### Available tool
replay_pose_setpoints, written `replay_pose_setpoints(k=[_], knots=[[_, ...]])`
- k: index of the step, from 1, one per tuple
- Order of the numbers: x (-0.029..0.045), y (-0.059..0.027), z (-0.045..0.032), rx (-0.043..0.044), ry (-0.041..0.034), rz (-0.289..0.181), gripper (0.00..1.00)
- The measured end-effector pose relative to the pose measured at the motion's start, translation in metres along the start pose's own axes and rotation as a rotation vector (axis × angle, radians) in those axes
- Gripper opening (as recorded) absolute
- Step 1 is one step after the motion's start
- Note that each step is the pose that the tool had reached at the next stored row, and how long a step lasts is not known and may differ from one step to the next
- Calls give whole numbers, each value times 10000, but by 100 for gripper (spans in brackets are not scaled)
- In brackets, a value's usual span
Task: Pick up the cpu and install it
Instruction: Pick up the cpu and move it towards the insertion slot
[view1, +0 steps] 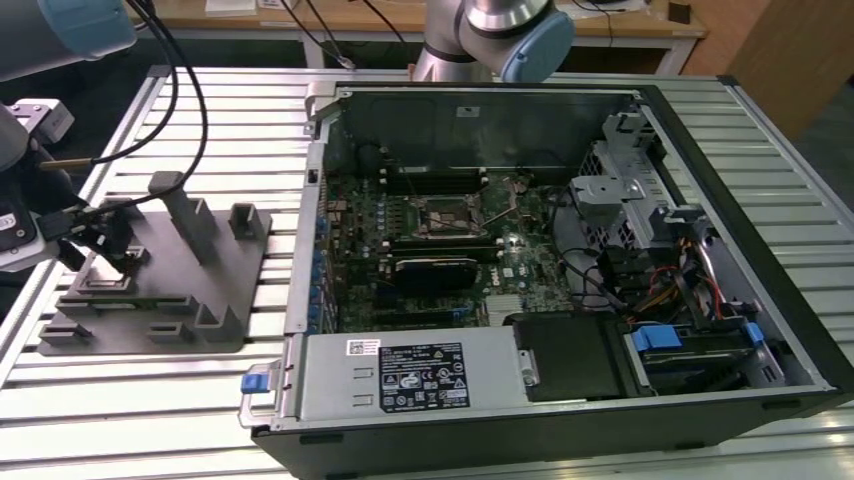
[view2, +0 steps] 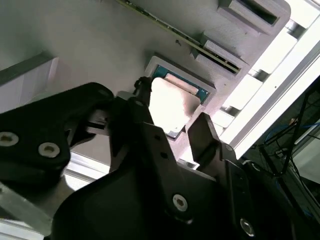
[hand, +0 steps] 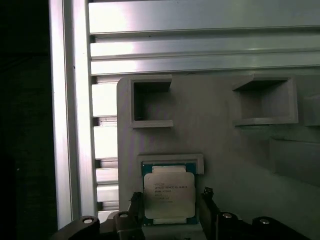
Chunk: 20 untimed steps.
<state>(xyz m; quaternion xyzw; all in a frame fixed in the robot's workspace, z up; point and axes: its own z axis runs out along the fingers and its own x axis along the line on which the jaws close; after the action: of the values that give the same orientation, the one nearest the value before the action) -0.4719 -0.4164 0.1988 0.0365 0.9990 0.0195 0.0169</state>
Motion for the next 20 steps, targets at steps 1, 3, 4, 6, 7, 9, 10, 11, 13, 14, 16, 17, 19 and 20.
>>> replay_pose_setpoints(k=[1, 3, 4, 6, 7, 9, 10, 11, 13, 14, 16, 17, 19, 20], knots=[[0, 0, 0, 0, 0, 0, 58], [0, 0, 1, 0, 0, -1, 64], [0, 0, 1, 0, 0, 0, 71], [0, -1, 1, 0, 0, -1, 71], [0, -1, 3, 0, 0, -1, 71], [0, -1, 13, -3, -2, -36, 71], [0, -1, 17, -3, 3, -92, 71], [1, -1, 23, -6, 6, -166, 71], [1, -1, 39, -10, 11, -300, 71], [1, 2, 49, -12, 14, -366, 71], [3, 10, 68, -16, 17, -486, 71], [3, 11, 76, -17, 19, -525, 71], [5, 13, 92, -19, 22, -583, 71], [6, 13, 99, -19, 24, -604, 71]])
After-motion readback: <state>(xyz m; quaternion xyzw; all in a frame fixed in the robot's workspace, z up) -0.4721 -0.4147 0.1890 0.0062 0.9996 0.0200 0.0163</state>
